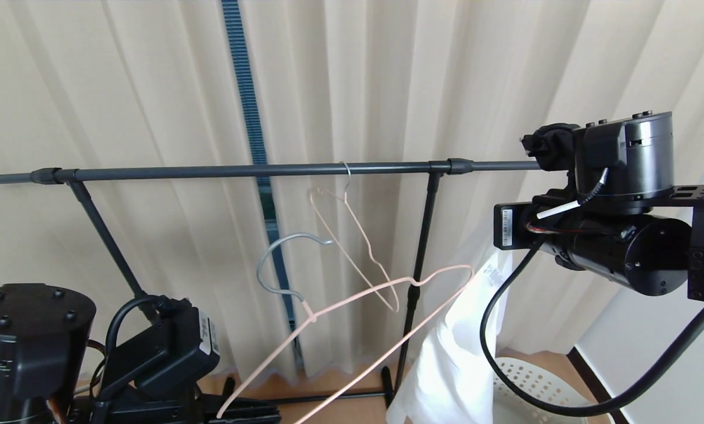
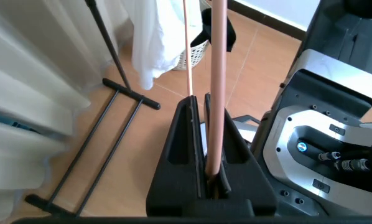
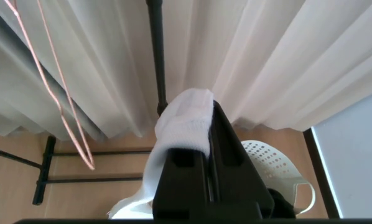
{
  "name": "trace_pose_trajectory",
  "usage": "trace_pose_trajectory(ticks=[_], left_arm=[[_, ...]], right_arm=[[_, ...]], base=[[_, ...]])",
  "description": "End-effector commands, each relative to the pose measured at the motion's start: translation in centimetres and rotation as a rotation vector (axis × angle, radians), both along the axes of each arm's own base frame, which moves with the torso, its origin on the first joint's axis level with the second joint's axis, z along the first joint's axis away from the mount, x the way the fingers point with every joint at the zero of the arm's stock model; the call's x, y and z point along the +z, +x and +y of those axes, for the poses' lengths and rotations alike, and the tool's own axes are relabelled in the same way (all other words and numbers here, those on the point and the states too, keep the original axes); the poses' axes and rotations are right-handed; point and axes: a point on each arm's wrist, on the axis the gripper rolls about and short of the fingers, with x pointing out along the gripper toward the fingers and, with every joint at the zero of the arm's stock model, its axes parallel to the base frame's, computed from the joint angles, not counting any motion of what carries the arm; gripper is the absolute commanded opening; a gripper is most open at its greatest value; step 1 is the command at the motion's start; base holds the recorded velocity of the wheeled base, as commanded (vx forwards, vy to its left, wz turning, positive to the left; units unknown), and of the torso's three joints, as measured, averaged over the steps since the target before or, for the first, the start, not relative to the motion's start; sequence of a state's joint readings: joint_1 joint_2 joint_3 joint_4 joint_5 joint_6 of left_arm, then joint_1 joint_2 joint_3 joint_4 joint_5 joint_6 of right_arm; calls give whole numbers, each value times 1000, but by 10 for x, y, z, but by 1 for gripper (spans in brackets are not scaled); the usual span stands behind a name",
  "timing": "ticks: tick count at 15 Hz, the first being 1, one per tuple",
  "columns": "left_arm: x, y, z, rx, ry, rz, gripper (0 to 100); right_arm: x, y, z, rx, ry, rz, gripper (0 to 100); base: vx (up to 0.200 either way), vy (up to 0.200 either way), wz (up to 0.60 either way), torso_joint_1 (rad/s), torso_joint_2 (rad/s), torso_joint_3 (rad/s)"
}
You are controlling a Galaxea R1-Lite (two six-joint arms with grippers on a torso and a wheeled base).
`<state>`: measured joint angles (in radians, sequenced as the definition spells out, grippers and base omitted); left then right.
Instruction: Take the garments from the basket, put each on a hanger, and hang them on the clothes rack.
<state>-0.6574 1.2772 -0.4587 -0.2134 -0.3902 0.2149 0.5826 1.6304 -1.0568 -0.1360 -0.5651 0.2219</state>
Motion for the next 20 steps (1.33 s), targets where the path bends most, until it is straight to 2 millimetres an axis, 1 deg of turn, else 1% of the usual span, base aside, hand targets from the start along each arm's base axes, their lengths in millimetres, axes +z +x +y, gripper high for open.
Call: trace_pose_trajectory(ticks=[1, 6, 10, 11, 15, 16, 17, 20], left_arm=[[-3, 1, -3, -10, 10, 16, 0], [-6, 14, -20, -19, -7, 32, 0], [-5, 27, -36, 2, -34, 61, 0], [-2, 33, -41, 16, -43, 70, 0], [0, 41, -50, 63, -45, 65, 0], [-1, 45, -54, 109, -46, 47, 0], [-3, 49, -59, 161, -42, 36, 0], [-7, 52, -67, 182, -41, 36, 0]], right_arm=[[-4, 3, 3, 2, -1, 5, 0], [-4, 4, 6, -1, 12, -18, 0], [-5, -2, 10, 21, 12, -16, 0], [-6, -5, 13, 26, 8, -14, 0], [-7, -5, 12, -5, -6, -18, 0], [-8, -6, 11, -18, -15, -18, 0], [-10, -9, 13, -47, -37, -25, 0], [-9, -14, 18, -92, -69, -46, 0]], base=[[0, 0, 0, 0, 0, 0], [0, 0, 0, 0, 0, 0], [0, 0, 0, 0, 0, 0], [0, 0, 0, 0, 0, 0], [0, 0, 0, 0, 0, 0], [0, 0, 0, 0, 0, 0], [0, 0, 0, 0, 0, 0], [0, 0, 0, 0, 0, 0]])
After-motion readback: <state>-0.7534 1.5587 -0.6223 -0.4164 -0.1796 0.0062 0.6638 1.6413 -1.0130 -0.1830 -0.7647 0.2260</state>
